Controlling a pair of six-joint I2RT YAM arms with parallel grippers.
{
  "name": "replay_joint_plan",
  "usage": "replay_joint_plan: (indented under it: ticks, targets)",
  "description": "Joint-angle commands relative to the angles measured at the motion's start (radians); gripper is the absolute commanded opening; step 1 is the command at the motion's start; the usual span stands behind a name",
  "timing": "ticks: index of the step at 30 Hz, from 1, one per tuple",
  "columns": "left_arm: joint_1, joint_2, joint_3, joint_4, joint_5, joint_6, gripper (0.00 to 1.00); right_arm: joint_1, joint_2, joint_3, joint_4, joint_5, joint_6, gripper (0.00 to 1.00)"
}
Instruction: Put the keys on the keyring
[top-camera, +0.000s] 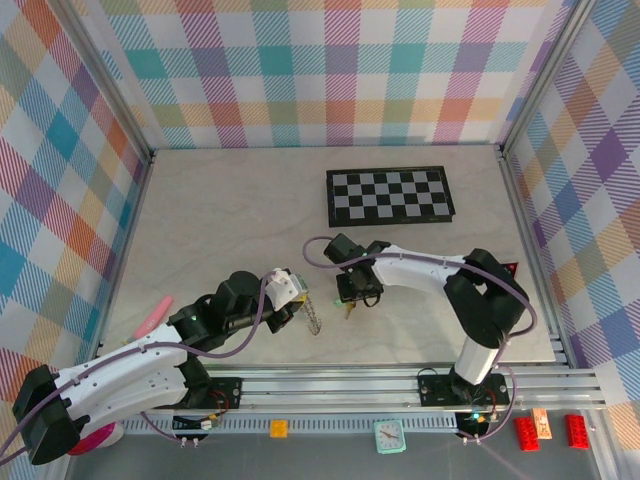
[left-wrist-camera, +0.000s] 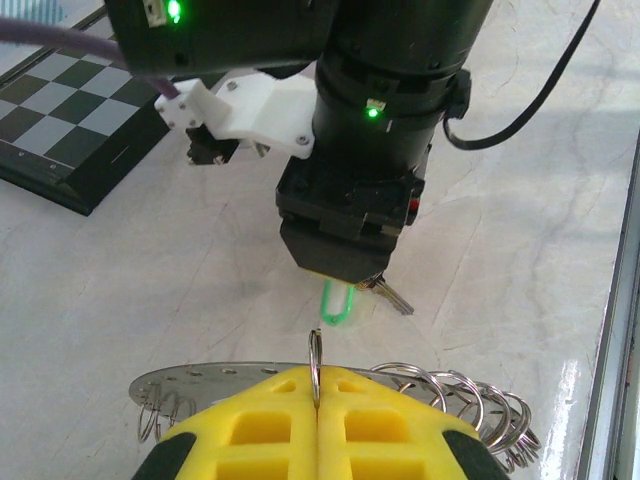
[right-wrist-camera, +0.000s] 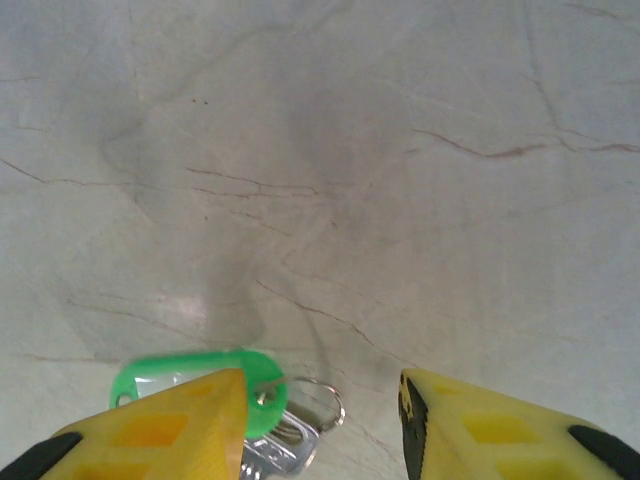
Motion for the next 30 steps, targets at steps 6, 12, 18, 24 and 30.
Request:
replay_joint_plan:
  ticks: [6,12,18,24,30]
  targets:
    - [-0.011,-0.011,0.009,0.024,-0.002,-0.002,0.00,0.023,-0.007,0.008,-0.103,0.021,-0.024,0.43]
    - [-0.011,-0.012,0.008,0.025,-0.004,-0.001,0.00,0.022,-0.081,-0.030,-0.215,0.133,-0.025,0.38]
    - [-0.011,-0.010,0.011,0.021,-0.002,-0.001,0.00,0.019,-0.103,-0.045,-0.200,0.093,-0.030,0.40]
    - [-0.011,-0.008,0.011,0.023,-0.001,-0.001,0.00,0.015,-0.098,-0.043,-0.080,-0.088,-0.075,0.47]
    - [-0.011,-0.019,0.011,0.017,-0.004,-0.002,0.00,0.015,-0.021,-0.028,-0.082,-0.056,-0.073,0.47]
